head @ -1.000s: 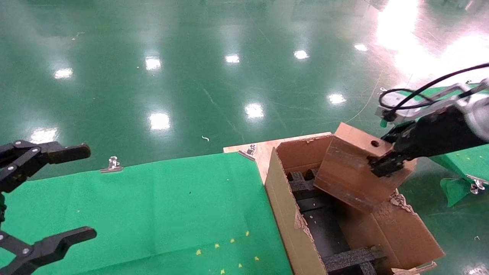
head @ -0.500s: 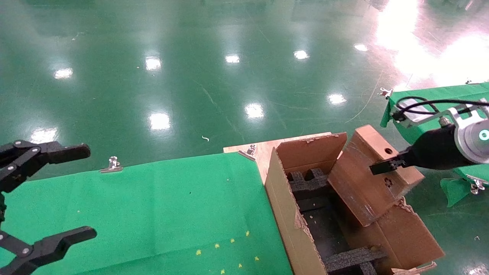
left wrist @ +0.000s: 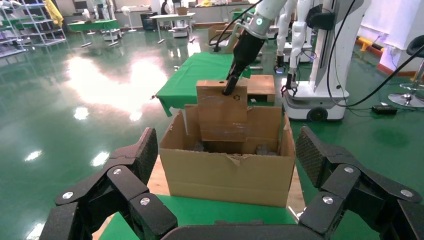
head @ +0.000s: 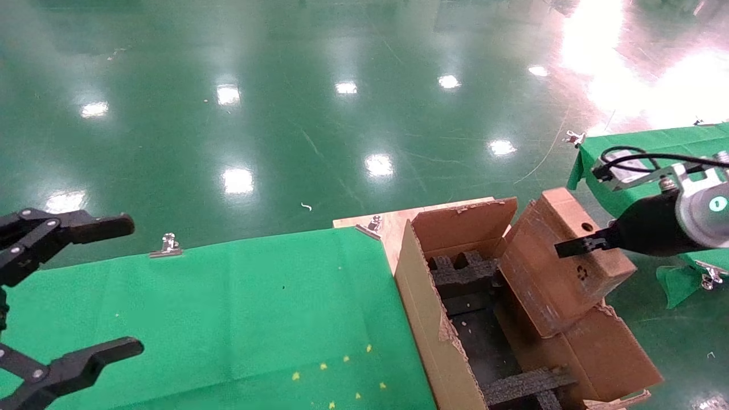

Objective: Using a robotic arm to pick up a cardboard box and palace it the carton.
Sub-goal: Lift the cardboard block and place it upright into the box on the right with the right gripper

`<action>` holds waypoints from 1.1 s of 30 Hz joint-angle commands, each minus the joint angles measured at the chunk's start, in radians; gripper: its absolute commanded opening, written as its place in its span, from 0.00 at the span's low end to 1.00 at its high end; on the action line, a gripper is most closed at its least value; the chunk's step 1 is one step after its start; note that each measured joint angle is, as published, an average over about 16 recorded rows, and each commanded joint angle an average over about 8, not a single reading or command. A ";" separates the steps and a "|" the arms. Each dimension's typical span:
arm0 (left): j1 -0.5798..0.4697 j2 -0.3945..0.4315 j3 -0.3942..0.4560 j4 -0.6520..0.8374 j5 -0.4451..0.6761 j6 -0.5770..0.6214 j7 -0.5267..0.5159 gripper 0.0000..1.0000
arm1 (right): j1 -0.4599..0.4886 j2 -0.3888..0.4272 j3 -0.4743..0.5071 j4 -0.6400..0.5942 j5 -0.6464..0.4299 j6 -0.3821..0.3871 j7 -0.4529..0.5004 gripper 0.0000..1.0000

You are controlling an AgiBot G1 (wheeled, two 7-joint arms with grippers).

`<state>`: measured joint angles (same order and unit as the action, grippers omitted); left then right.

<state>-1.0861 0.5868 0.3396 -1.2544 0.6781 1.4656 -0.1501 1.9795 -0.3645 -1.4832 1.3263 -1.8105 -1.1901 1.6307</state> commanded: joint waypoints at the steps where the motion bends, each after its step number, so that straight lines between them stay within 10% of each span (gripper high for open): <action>1: 0.000 0.000 0.000 0.000 0.000 0.000 0.000 1.00 | -0.011 -0.003 -0.004 0.002 -0.010 0.010 0.048 0.00; 33: 0.000 0.000 0.000 0.000 0.000 0.000 0.000 1.00 | -0.227 -0.077 -0.100 -0.026 -0.205 0.211 0.324 0.00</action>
<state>-1.0862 0.5867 0.3399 -1.2543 0.6779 1.4655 -0.1499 1.7532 -0.4452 -1.5831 1.2920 -2.0090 -0.9797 1.9454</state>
